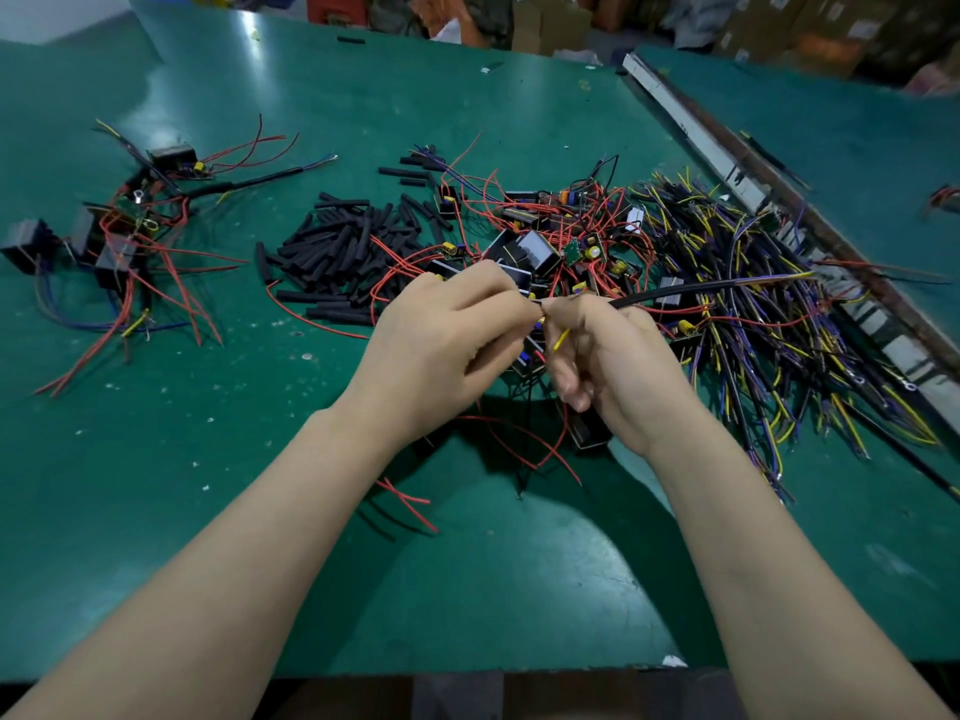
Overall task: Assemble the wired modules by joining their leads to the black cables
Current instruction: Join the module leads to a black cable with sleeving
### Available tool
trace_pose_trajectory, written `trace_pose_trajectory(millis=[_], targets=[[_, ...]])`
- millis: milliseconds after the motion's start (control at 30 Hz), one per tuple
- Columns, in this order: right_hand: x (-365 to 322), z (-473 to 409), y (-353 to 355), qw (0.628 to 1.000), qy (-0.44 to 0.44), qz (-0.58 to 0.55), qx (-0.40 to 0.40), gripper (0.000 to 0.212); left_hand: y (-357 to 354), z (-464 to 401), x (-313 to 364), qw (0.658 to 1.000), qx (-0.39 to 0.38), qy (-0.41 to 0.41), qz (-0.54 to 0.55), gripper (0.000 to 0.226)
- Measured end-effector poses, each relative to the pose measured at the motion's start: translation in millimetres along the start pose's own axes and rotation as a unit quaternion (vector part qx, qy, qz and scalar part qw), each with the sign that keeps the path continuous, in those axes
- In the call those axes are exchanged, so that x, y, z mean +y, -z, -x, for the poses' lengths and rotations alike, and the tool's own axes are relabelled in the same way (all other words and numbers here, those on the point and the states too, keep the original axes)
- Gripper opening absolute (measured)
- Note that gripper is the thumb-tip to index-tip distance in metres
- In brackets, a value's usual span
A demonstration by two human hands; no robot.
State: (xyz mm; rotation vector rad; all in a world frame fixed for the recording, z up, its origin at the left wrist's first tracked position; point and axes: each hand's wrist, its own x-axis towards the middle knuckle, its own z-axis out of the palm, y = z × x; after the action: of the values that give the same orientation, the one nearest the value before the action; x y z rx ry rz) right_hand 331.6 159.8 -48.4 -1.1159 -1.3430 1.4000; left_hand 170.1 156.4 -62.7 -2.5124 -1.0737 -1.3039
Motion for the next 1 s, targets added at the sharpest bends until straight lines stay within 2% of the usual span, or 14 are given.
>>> trace_pose_trajectory(millis=[100, 200, 300, 367, 433, 567, 833, 1000], targets=[[-2.4, -0.3, 1.8, 1.000, -0.020, -0.012, 0.012, 0.045, -1.6, -1.0, -0.7, 1.000, -0.007, 0.000, 0.006, 0.008], [-3.9, 1.3, 4.6, 1.000, 0.009, 0.017, -0.004, 0.040, -0.1, -3.6, 4.0, 0.989, 0.002, 0.089, 0.120, 0.004], [-5.1, 3.8, 5.7, 0.998, 0.026, 0.040, -0.031, 0.033, 2.2, -5.1, 6.5, 0.944, 0.002, 0.216, 0.247, 0.006], [-4.7, 4.5, 5.9, 0.998, 0.033, 0.047, -0.036, 0.035, 3.2, -5.7, 6.6, 0.924, -0.028, 0.253, 0.286, 0.007], [-3.8, 4.5, 5.8, 0.997, 0.042, 0.051, -0.035, 0.037, 4.7, -5.9, 7.3, 0.922, -0.055, 0.252, 0.288, 0.007], [-1.2, 2.9, 5.0, 0.993, 0.085, 0.078, -0.034, 0.036, 7.6, -6.2, 7.3, 0.923, -0.059, 0.257, 0.281, 0.009], [4.7, -0.5, 4.9, 0.980, 0.159, 0.118, 0.024, 0.015, 11.7, -5.5, 6.3, 0.952, -0.077, 0.215, 0.203, 0.007], [0.8, -0.8, 9.7, 0.986, 0.137, 0.091, 0.003, 0.024, 12.2, -5.6, 6.5, 0.963, -0.078, 0.178, 0.187, 0.014]])
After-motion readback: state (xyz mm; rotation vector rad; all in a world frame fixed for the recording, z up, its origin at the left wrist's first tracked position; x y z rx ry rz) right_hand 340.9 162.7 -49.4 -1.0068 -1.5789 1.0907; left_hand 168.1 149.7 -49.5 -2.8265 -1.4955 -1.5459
